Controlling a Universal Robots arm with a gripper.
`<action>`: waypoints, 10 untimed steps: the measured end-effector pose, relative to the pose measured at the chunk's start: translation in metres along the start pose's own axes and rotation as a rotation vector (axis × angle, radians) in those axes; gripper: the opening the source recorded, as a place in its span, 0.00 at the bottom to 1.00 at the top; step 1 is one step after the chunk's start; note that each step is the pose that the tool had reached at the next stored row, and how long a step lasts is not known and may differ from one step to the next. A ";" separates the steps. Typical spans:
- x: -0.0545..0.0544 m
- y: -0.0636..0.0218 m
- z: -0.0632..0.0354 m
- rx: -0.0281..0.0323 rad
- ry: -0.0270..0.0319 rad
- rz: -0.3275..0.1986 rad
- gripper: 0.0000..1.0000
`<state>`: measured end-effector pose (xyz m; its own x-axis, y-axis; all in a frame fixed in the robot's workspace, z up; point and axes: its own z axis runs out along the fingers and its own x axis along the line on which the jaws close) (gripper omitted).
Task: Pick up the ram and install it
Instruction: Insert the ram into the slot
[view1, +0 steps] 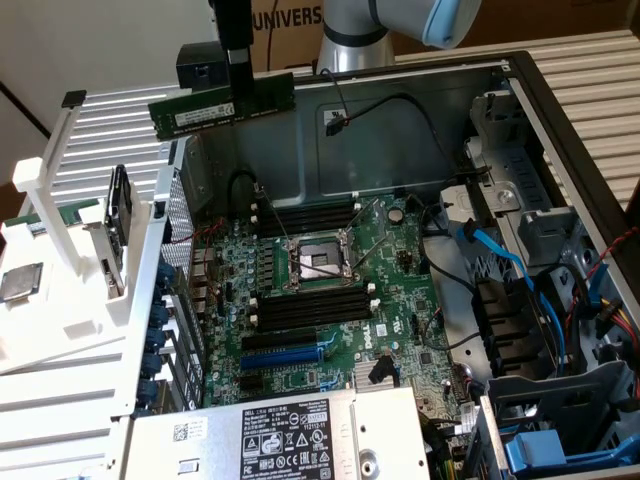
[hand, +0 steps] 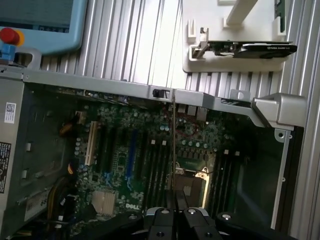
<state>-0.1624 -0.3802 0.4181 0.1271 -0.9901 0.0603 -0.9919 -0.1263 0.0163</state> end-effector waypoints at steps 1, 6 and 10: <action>0.000 -0.0013 0.0002 -0.0002 0.0000 0.003 0.12; 0.000 -0.0046 0.0023 -0.0021 -0.0008 0.037 0.12; 0.000 -0.0075 0.0050 -0.0042 -0.0025 0.072 0.12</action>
<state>-0.1549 -0.3796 0.4130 0.0557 -0.9967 0.0590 -0.9984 -0.0548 0.0162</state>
